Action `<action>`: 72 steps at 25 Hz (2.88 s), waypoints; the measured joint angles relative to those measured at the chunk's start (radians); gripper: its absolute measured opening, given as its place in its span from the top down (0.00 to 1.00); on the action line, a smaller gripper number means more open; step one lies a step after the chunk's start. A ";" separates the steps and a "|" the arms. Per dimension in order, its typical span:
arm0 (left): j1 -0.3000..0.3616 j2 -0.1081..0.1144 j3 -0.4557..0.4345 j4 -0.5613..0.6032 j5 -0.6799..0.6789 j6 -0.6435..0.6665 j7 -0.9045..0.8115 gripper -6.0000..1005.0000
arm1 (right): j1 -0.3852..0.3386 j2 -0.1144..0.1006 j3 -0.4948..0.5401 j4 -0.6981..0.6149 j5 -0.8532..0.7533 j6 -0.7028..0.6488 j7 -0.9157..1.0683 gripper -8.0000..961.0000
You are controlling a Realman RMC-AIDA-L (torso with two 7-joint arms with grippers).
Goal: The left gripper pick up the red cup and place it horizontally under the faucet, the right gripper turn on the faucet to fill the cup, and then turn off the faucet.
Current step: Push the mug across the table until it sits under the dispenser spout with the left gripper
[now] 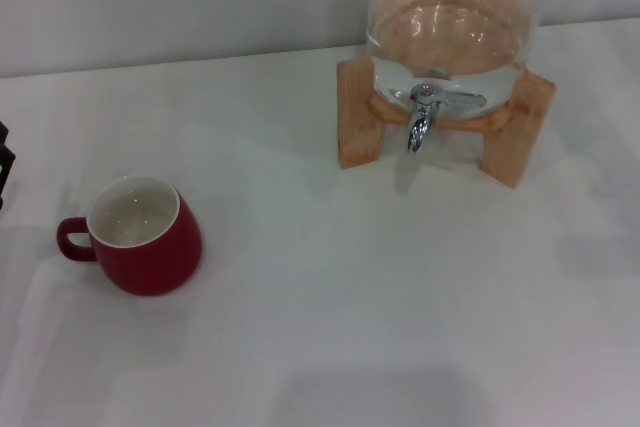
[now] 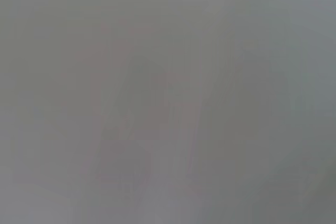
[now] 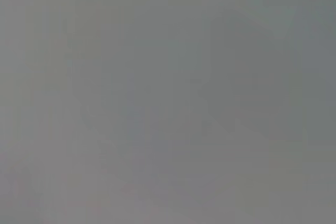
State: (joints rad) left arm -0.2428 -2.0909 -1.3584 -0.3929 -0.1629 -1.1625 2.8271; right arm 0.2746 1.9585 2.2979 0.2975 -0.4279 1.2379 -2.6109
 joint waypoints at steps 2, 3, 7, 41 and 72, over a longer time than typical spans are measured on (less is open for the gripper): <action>0.000 0.000 0.000 0.000 0.000 -0.004 0.000 0.34 | 0.000 0.000 0.000 0.000 0.000 0.000 0.000 0.30; 0.000 0.000 0.000 0.000 0.000 -0.005 0.000 0.34 | 0.000 0.000 0.000 0.000 0.000 0.000 0.000 0.30; -0.001 0.000 -0.001 -0.001 0.000 -0.005 0.000 0.34 | 0.000 0.000 0.000 0.000 0.000 0.000 0.000 0.30; 0.139 -0.008 0.116 -0.018 -0.004 -0.008 -0.002 0.34 | 0.039 -0.015 0.000 0.007 -0.026 -0.035 0.000 0.30; 0.182 -0.012 0.167 -0.015 -0.028 0.016 -0.002 0.37 | 0.044 -0.021 0.000 0.005 -0.026 -0.035 0.000 0.30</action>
State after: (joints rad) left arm -0.0607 -2.1031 -1.1909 -0.4076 -0.1913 -1.1466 2.8256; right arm 0.3187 1.9374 2.2979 0.3030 -0.4540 1.2027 -2.6109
